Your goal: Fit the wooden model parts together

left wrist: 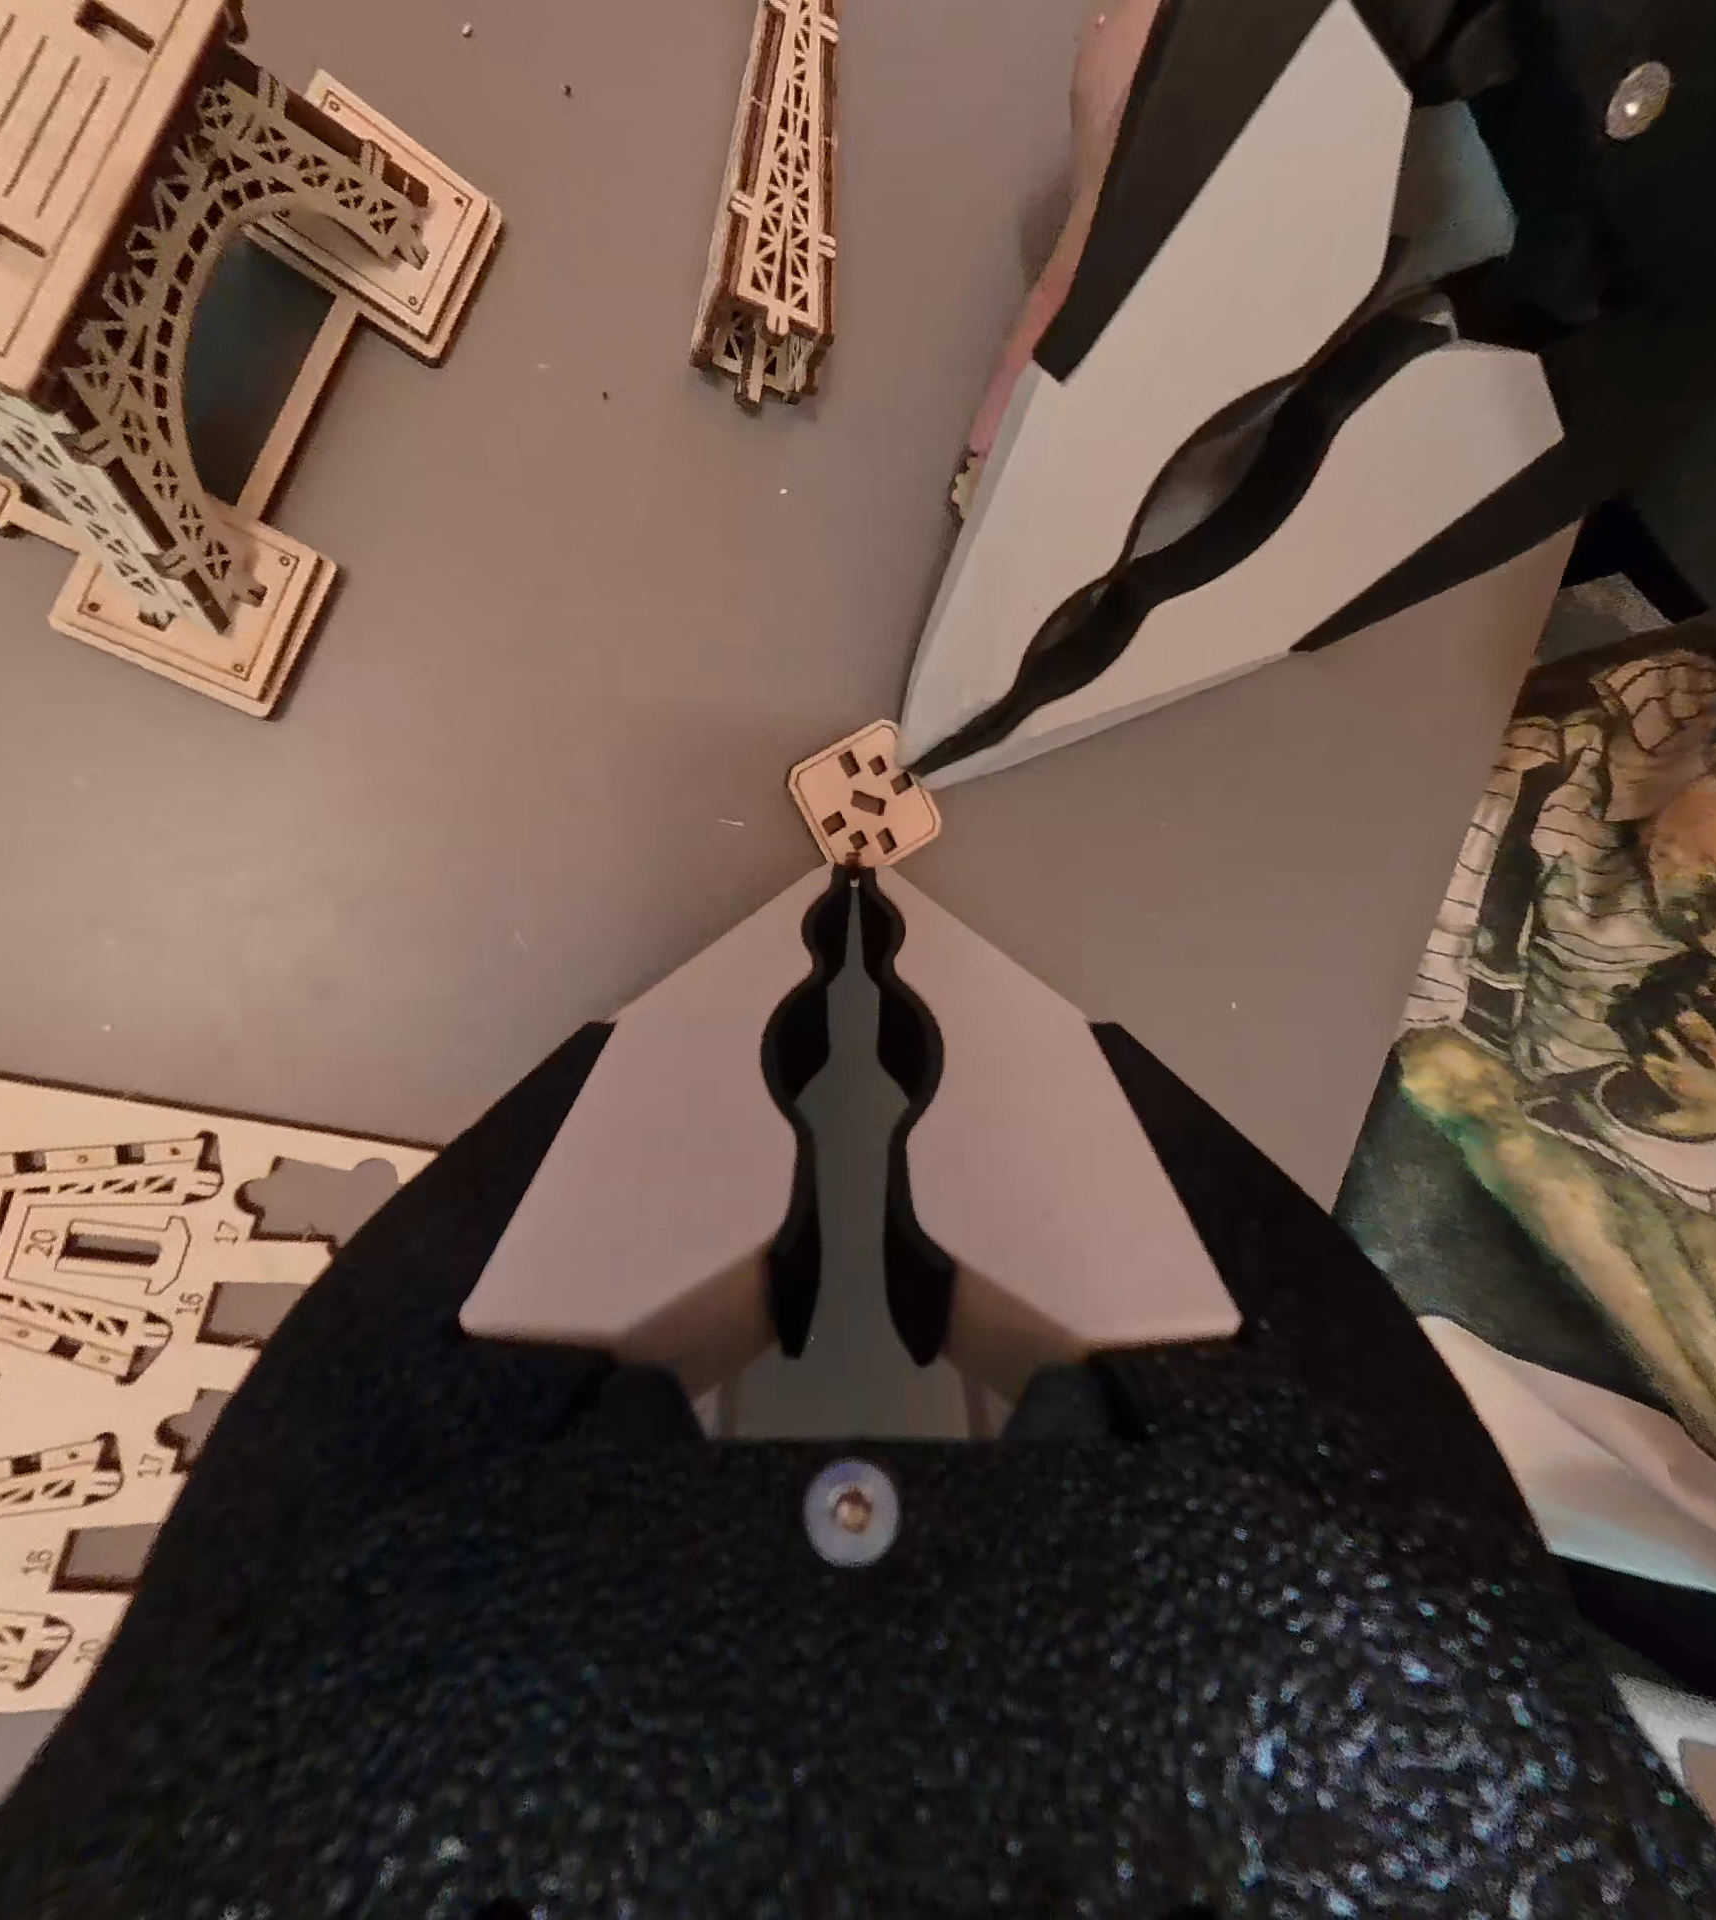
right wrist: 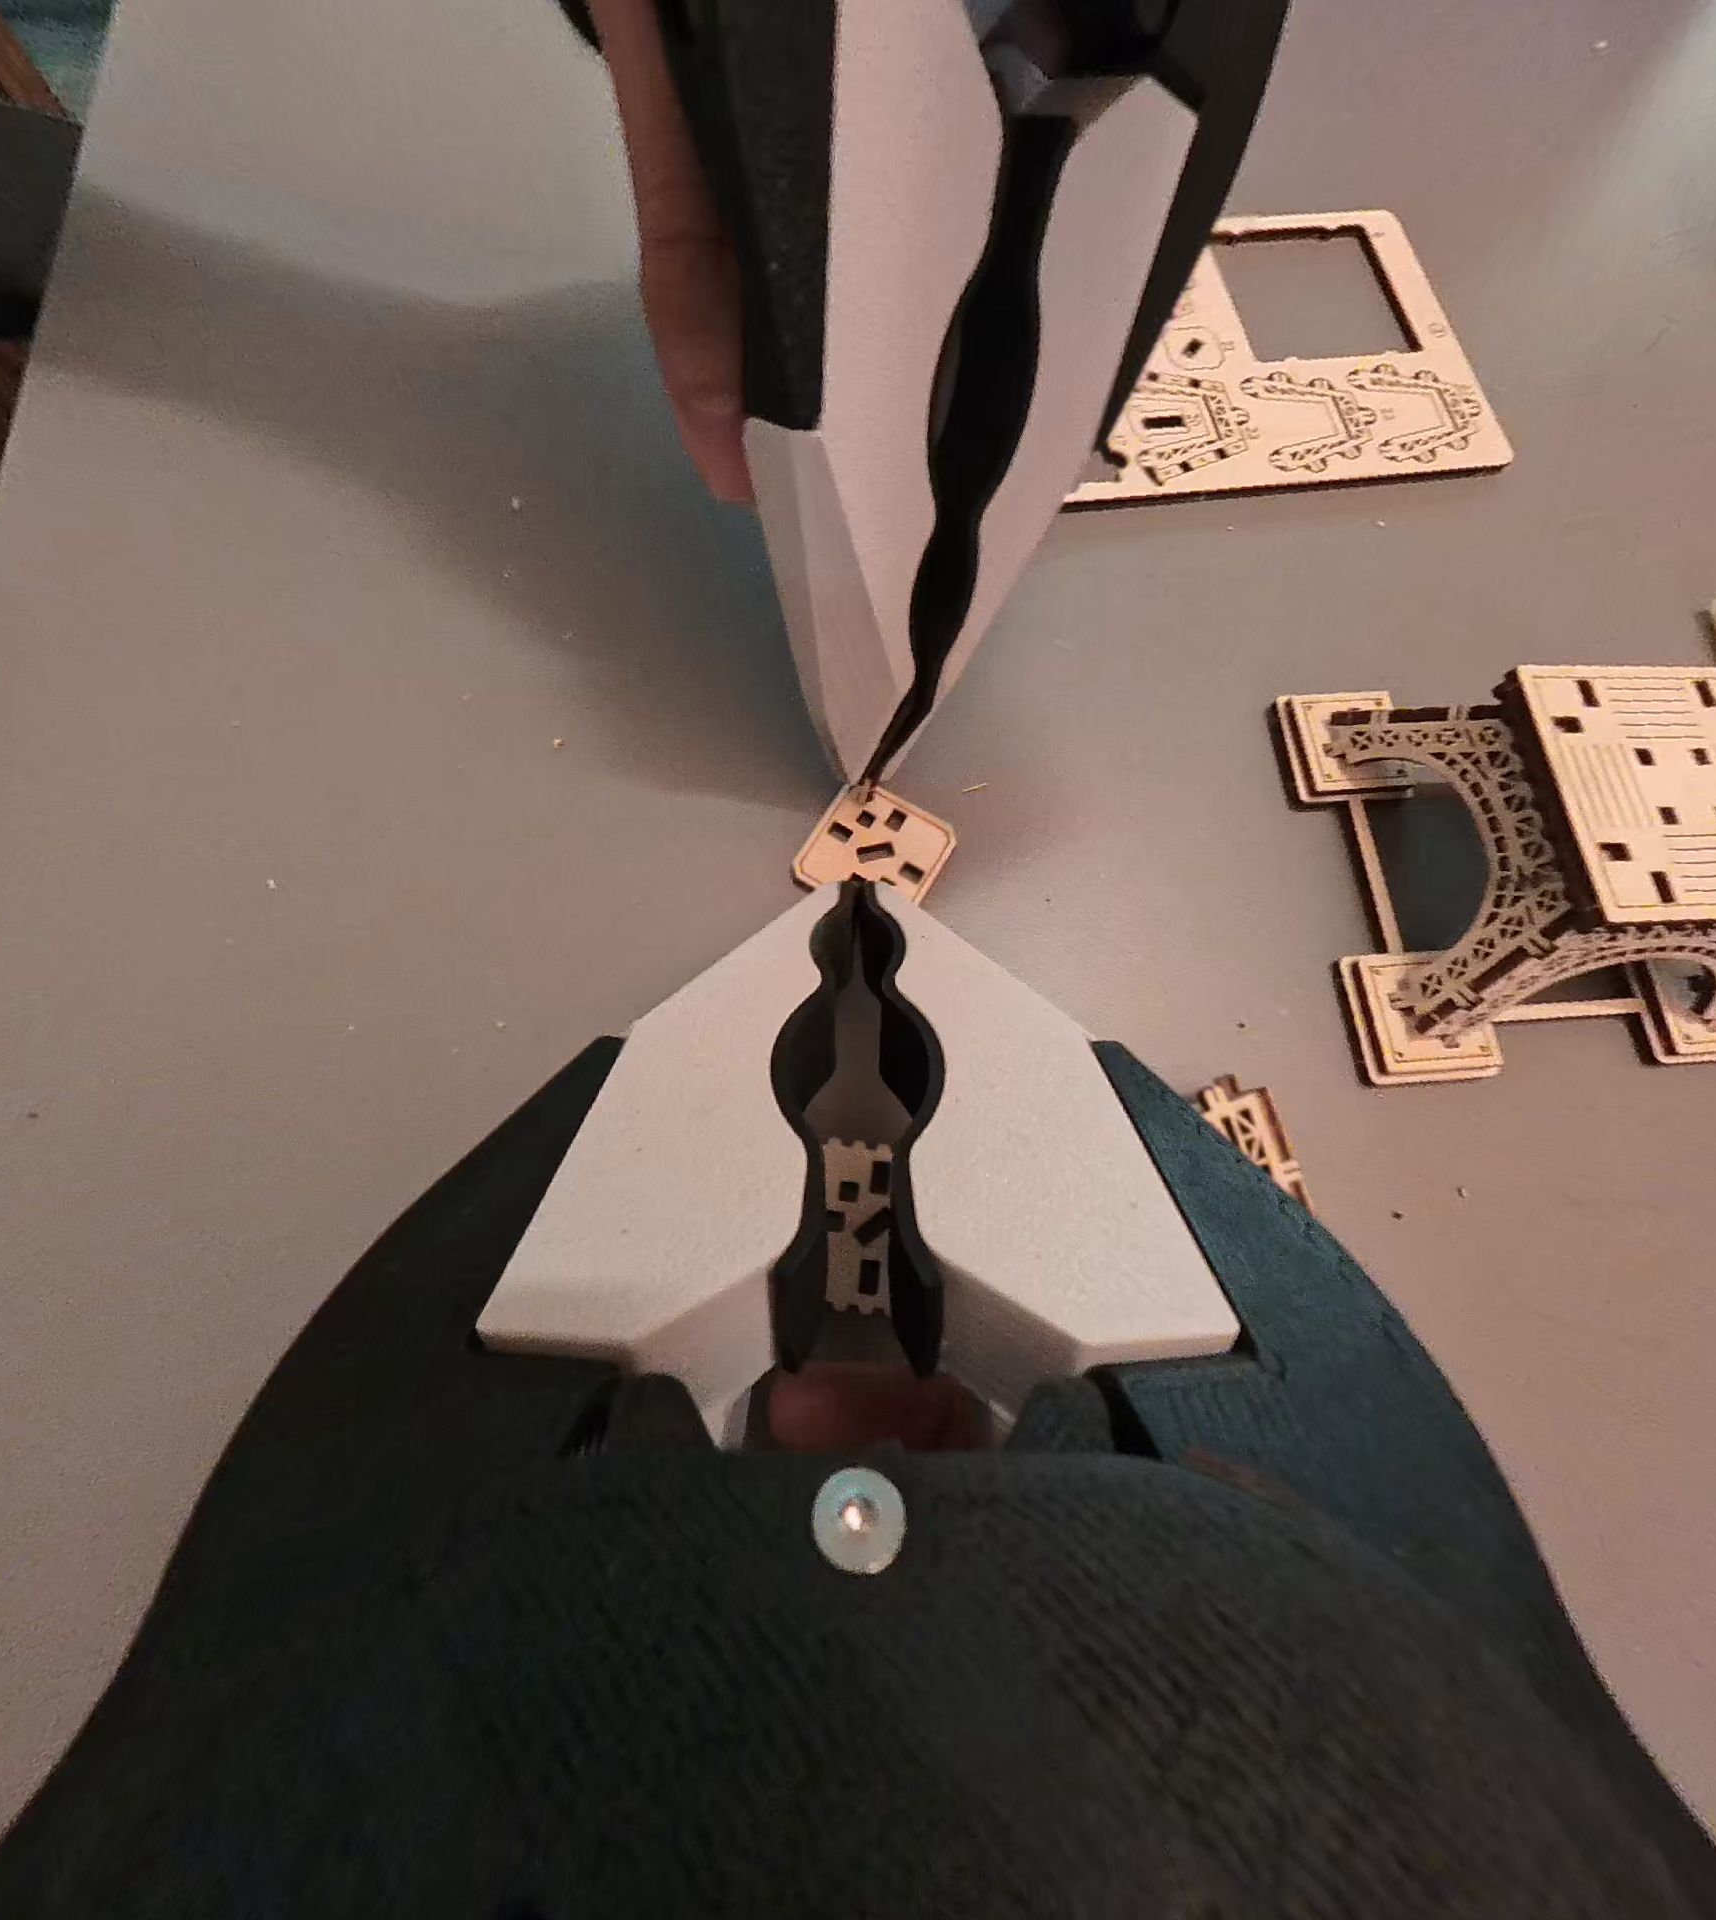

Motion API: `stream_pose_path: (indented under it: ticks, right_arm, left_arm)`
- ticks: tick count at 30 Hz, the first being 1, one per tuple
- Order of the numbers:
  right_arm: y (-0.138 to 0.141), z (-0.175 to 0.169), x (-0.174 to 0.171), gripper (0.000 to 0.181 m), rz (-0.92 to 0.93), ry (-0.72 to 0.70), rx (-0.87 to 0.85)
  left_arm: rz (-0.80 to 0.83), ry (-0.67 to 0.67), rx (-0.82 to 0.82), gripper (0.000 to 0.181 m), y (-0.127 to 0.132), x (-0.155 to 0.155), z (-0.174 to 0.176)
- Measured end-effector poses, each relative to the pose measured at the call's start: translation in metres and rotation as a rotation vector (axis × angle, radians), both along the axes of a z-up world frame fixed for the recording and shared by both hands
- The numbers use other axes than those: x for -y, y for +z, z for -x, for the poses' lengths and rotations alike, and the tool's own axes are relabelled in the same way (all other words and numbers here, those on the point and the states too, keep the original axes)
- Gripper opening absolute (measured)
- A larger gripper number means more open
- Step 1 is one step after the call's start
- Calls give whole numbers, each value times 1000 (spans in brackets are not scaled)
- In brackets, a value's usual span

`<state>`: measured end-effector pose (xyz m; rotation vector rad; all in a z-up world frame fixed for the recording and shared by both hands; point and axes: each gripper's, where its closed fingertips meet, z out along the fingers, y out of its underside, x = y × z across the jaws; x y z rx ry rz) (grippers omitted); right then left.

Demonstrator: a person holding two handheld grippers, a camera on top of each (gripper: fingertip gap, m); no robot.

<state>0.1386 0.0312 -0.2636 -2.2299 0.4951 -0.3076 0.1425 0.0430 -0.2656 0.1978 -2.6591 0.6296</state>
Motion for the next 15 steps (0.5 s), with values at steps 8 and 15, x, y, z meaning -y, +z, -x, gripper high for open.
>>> stream_pose_path:
  ticks: [8,15]
  right_arm:
    - [-1,-7,9,15,31,-29,23]
    - [-2,5,1,5,-9,41,-48]
  left_arm:
    - [-66,-92,30,0,0,-1,-1]
    - [-100,-129,120,0,0,2,-9]
